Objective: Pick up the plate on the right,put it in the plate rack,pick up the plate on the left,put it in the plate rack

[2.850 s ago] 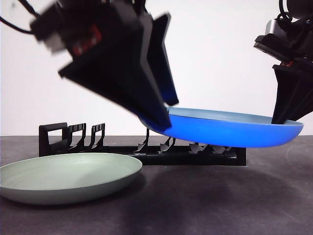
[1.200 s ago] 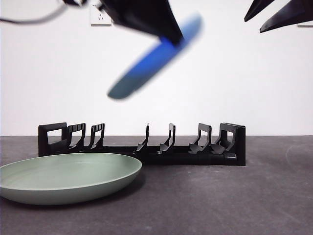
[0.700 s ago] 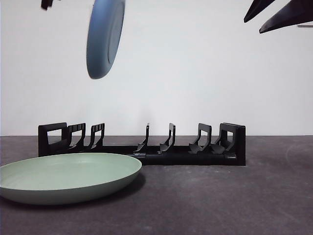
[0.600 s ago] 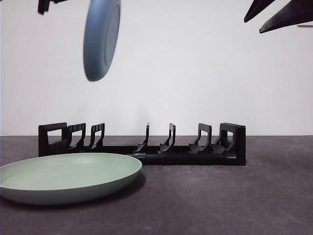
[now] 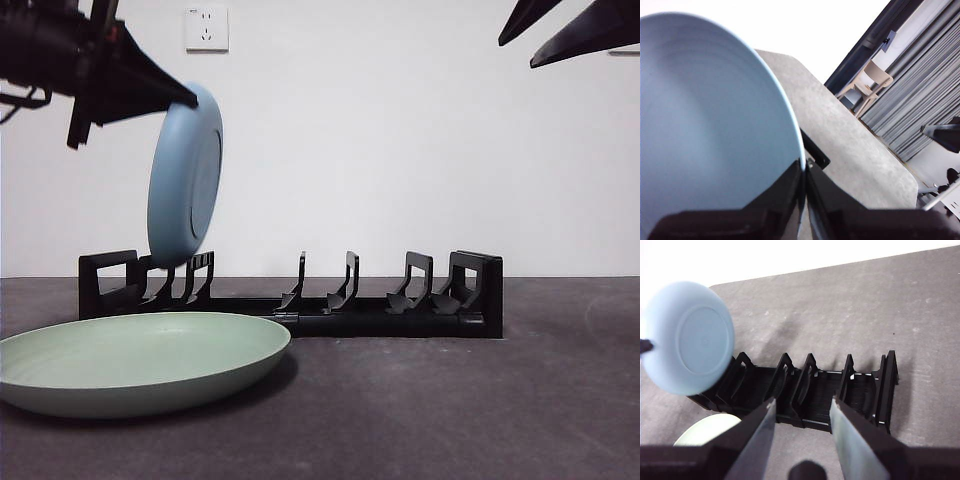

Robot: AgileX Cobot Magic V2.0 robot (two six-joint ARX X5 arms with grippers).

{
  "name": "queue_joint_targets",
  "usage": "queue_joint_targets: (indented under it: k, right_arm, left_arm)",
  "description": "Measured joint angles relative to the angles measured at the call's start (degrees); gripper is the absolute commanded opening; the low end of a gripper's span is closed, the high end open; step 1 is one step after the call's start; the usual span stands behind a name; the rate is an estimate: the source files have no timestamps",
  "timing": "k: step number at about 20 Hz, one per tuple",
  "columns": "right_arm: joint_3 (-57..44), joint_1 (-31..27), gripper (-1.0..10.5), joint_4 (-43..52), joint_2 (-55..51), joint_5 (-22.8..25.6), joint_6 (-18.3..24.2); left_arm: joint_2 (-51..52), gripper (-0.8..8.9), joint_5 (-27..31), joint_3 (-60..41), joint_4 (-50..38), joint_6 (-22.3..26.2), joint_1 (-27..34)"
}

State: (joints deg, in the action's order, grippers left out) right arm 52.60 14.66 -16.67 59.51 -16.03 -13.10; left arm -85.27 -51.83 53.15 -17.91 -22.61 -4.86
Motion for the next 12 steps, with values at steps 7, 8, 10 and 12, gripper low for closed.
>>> queue_joint_targets:
  k: [7,8,10,12]
  right_arm:
    - [0.0,0.0,1.9,0.0,0.6,0.0,0.0]
    - [0.0,0.0,1.9,0.0,0.8,0.0,0.0]
    - [0.0,0.0,1.9,0.0,1.0,0.0,0.0]
    - [0.0,0.0,1.9,0.0,1.4,-0.5,0.0]
  left_arm:
    - [-5.0,-0.09,-0.1,0.0,1.9,1.0,0.0]
    - [-5.1,-0.08,0.3,0.0,3.4,1.8,0.0]
    - [-4.8,0.01,1.8,0.0,5.4,3.8,-0.1]
    - [-4.6,1.01,1.9,0.1,6.8,5.2,-0.2]
